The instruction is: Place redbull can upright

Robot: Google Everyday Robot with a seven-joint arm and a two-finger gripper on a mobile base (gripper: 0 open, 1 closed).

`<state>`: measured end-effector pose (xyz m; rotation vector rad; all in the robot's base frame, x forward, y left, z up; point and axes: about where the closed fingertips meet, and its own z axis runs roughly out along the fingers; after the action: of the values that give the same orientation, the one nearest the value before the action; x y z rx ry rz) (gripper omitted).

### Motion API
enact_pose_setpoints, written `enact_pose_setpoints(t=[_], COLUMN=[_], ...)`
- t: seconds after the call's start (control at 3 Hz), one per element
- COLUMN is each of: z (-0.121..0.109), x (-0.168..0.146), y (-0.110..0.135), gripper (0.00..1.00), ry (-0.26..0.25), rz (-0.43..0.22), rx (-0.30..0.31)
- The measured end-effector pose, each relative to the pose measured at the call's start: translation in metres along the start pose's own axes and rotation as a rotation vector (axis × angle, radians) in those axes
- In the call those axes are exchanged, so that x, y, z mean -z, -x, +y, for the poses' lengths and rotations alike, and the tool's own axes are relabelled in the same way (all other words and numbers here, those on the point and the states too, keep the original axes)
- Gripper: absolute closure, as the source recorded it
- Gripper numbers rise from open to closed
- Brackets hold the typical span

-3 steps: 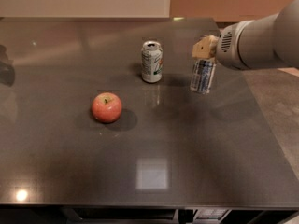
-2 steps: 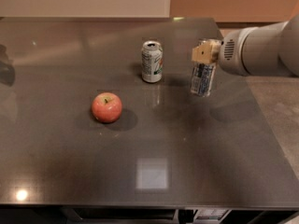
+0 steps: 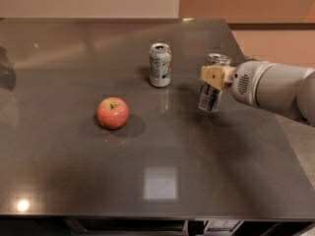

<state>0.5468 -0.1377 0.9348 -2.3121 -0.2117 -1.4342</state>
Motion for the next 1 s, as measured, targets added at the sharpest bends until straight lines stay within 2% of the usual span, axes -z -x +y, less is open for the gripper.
enact_pose_setpoints(t=[0.33, 0.67, 1.0], z=[0.002, 0.005, 0.006], x=[-0.002, -0.003, -0.010], y=[0.011, 0.019, 0.026], gripper=[1.00, 1.00, 0.84], ry=[-0.024, -0.032, -0.037], rz=[0.061, 0.105, 0.141], rx=[0.141, 0.323, 0.429])
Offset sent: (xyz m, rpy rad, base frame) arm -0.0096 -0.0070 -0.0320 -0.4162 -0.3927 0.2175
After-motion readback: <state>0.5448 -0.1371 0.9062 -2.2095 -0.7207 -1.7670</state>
